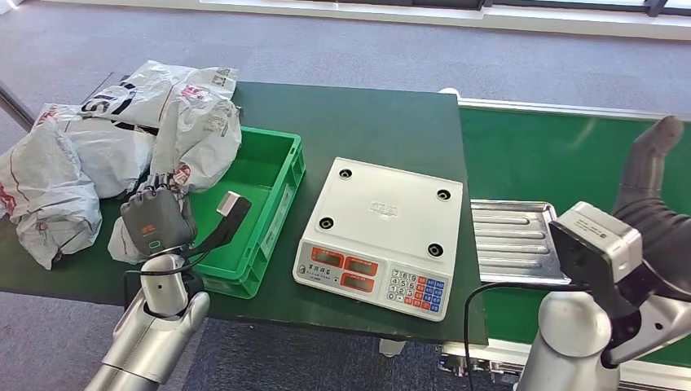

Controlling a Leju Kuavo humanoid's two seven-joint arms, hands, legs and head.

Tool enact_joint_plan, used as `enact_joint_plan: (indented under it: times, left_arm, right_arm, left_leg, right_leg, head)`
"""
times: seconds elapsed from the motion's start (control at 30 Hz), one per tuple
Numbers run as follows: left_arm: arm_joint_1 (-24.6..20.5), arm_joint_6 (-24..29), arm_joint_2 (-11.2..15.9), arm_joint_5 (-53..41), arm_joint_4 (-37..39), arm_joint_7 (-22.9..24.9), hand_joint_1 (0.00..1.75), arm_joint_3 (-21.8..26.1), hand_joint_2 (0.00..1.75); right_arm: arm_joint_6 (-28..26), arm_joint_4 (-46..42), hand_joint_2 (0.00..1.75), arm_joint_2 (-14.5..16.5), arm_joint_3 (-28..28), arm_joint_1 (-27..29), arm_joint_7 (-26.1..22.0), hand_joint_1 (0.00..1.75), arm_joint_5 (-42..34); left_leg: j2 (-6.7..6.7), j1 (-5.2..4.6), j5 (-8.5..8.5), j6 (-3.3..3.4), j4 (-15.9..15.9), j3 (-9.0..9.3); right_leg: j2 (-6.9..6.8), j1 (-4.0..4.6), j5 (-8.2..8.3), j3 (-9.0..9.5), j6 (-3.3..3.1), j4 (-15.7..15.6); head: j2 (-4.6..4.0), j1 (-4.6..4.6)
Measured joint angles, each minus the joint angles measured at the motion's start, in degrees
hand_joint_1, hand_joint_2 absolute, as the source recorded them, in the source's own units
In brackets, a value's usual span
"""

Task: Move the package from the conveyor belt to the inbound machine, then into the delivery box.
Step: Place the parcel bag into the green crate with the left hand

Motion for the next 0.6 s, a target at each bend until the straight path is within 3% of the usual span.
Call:
enact_joint_plan:
  times: [0.03, 0.6]
  left_arm:
    - [0.0, 0.0, 0.2, 0.0, 0.8, -0.1, 0.00, 0.0, 1.75]
    - [-0.3, -0.8, 0.6, 0.0, 7.0, -1.8, 0.00, 0.0, 1.75]
  right_arm:
    - [0.0, 0.0, 1.75, 0.0, 0.0, 0.0, 0.0, 0.00, 0.0]
    - [0.0, 0.0, 1.75, 0.0, 0.0, 0.0, -0.2, 0.00, -0.3]
  left_leg:
    - [0.05, 0.00, 0.00, 0.00, 0.0, 0.00]
    - [0.07, -0.04, 0.00, 0.01, 0.0, -0.01]
  right_leg:
    - [0.05, -0.02, 0.02, -0.02, -0.01, 0.0]
    - [0.08, -0.03, 0.05, -0.05, 0.01, 0.0]
  head:
    - [0.00, -0.01]
    - [0.00, -0.01]
